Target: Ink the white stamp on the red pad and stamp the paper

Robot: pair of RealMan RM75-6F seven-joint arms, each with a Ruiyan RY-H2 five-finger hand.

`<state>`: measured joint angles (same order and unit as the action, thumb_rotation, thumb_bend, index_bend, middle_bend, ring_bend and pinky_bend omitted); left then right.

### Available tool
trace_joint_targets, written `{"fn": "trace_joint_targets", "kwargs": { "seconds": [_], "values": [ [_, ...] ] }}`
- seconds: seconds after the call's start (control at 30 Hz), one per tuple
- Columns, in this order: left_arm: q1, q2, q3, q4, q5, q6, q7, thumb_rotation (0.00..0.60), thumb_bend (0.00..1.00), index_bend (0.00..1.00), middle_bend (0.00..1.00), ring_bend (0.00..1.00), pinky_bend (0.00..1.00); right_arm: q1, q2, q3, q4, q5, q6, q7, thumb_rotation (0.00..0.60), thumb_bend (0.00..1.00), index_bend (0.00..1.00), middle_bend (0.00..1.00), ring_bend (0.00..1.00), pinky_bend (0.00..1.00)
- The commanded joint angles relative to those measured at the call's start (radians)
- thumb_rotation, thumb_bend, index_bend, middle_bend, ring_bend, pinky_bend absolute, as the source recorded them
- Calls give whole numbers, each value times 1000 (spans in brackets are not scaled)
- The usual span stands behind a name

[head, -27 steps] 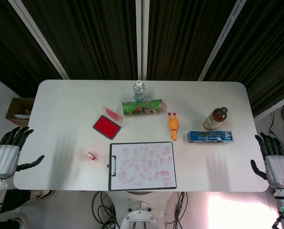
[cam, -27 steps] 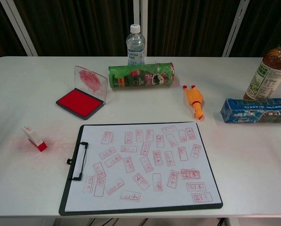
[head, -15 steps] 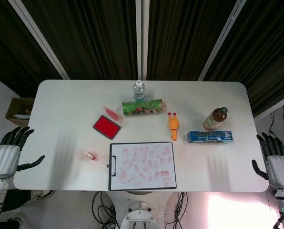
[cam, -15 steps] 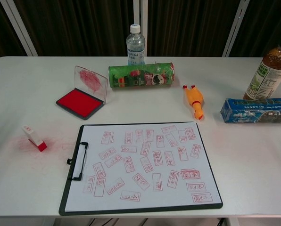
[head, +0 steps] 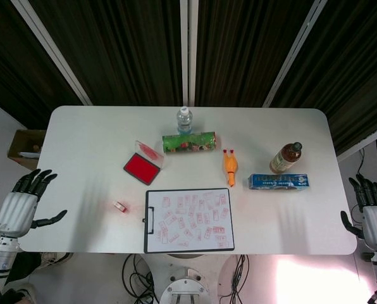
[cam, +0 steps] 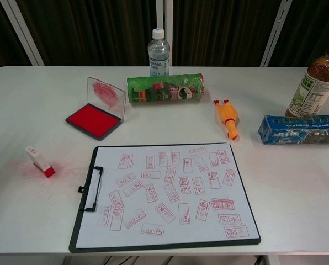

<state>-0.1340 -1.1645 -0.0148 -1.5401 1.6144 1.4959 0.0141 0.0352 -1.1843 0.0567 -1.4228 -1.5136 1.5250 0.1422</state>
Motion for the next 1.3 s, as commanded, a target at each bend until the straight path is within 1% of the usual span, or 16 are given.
{"fn": "trace_joint_targets", "kwargs": {
  "seconds": [0.03,0.07,0.2,0.3,0.33,0.43,0.63,0.8,0.87,0.97,1.07,1.13,1.3],
  "values": [
    [-18,-10,18,9,18,-35,13,592,145,154,135,113,190,-2,3,0,-1,0,1,1,600,301,0,0,0,0],
    [-28,-15,24,9,25,-56,27,600,145,154,136,124,206,-3,4,0,-2,1,1,2,600,301,0,0,0,0],
    [-75,-57,32,19,47,-125,55,600,144,154,136,131,269,-6,5,-2,-5,1,3,5,600,301,0,0,0,0],
    [-98,-88,31,34,54,-154,64,600,144,155,136,169,366,-8,5,-3,-6,-1,5,4,600,301,0,0,0,0],
    [-115,-108,32,43,58,-177,67,600,144,157,136,198,420,-10,8,-3,-8,-1,8,5,600,301,0,0,0,0],
    [-148,-152,35,63,65,-225,79,600,145,162,144,243,512,-15,14,-2,-12,1,14,6,600,301,0,0,0,0],
    [-199,-234,35,99,67,-287,95,600,152,165,160,264,557,-21,19,-1,-8,9,13,16,600,302,0,0,0,0],
    [-229,-290,32,139,55,-328,120,600,162,181,170,266,561,-26,19,-2,2,10,15,33,600,302,0,0,0,0],
    [-235,-308,34,157,58,-327,137,600,164,192,183,266,561,-30,21,-2,6,12,18,41,600,302,0,0,0,0],
    [-238,-334,38,190,62,-317,146,600,170,231,227,272,565,-35,24,0,15,19,20,51,600,302,0,0,0,0],
    [-244,-359,43,241,80,-299,170,600,189,298,289,290,580,-38,26,0,19,19,20,60,600,302,0,0,0,0],
    [-247,-371,47,260,88,-291,160,600,200,338,332,302,590,-39,26,-1,21,16,23,63,600,302,0,0,0,0],
    [-259,-399,49,315,89,-284,149,600,239,360,362,308,594,-40,26,-1,25,16,20,65,600,303,0,0,0,0]
  ]
}}
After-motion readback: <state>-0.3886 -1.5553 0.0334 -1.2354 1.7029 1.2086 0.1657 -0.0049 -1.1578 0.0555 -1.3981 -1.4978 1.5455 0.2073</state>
